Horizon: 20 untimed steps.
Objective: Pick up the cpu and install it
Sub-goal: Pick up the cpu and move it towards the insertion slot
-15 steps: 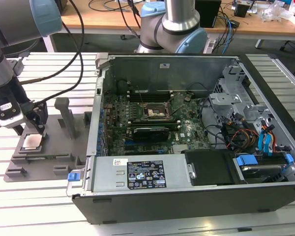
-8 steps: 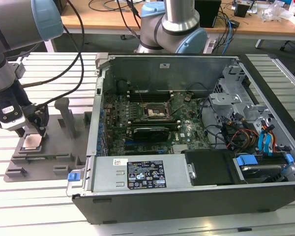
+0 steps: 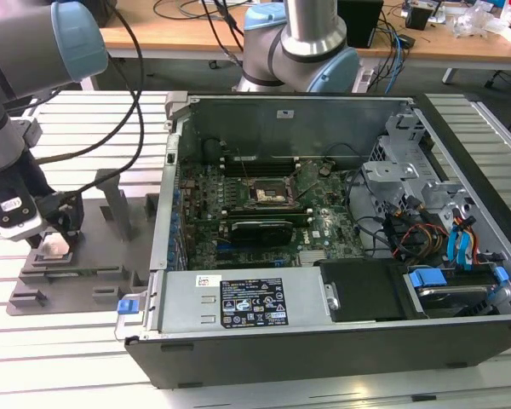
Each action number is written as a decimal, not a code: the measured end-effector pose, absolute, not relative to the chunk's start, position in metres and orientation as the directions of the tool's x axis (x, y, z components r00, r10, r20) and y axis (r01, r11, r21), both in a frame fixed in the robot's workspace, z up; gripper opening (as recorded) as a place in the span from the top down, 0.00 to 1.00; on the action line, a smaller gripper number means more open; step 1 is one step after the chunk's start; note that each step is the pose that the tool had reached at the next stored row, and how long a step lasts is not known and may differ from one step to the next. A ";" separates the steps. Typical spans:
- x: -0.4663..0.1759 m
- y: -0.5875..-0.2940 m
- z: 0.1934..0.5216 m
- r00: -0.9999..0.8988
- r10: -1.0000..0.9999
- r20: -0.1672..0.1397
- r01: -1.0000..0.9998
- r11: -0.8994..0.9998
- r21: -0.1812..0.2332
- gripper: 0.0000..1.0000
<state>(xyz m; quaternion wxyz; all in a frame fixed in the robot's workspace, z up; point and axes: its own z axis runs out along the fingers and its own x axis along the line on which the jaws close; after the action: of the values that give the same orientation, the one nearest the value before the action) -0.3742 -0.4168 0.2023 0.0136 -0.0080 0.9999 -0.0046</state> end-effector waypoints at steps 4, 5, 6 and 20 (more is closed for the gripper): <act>-0.373 -0.417 0.199 -0.999 -0.039 -0.027 -0.039 0.999 -0.011 0.40; -0.373 -0.417 0.199 -0.999 -0.046 -0.027 -0.046 0.999 -0.011 0.40; -0.374 -0.415 0.198 -0.998 -0.055 -0.027 -0.054 0.998 -0.011 0.40; -0.379 -0.412 0.189 -0.998 -0.055 -0.027 -0.055 0.998 -0.014 0.40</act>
<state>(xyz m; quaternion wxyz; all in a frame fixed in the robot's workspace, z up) -0.3785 -0.4123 0.1887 0.0136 -0.0275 0.9995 -0.0069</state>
